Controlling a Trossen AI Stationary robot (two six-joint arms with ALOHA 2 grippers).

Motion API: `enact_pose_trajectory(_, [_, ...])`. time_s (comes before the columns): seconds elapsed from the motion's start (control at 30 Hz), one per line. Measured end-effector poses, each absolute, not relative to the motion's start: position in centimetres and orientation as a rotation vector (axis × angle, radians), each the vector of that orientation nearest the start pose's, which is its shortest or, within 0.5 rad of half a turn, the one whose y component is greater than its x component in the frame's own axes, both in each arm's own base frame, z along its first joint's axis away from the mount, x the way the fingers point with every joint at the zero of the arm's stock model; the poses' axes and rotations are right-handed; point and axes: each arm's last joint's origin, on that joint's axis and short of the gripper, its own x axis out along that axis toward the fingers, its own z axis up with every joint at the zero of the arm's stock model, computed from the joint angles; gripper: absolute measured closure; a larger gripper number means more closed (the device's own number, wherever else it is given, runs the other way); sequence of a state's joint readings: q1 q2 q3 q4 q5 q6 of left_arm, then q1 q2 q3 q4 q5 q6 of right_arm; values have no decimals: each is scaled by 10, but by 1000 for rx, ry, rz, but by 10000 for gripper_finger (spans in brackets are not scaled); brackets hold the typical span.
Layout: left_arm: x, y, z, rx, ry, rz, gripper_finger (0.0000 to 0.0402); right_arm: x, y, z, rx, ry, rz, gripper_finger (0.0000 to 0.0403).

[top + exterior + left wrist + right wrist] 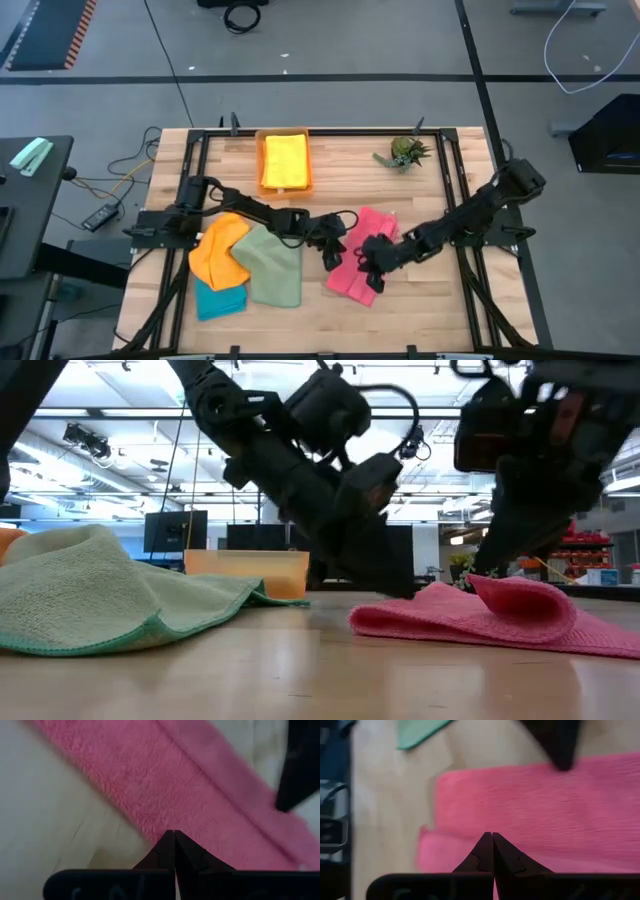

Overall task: Fold microfiber towels
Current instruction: Fold the pink microfiber cloth

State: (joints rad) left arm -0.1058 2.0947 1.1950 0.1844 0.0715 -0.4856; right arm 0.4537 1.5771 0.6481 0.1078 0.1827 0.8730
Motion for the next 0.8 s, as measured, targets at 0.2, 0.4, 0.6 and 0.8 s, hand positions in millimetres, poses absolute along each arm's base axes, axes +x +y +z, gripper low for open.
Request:
enact_pose_trajectory(0.2, [424, -45, 105, -447, 745, 4, 397, 274, 138, 125, 532, 848, -86, 402])
enact_pose_trajectory(0.4, [422, -44, 102, -452, 786, 20, 397, 282, 146, 123, 504, 928, -104, 402])
enact_pose_trajectory(0.6, [421, -42, 102, -453, 803, 27, 396, 264, 150, 134, 491, 1016, -122, 402])
enact_pose_trajectory(0.8, [421, -41, 101, -444, 810, 28, 395, 246, 160, 148, 494, 1076, -65, 402])
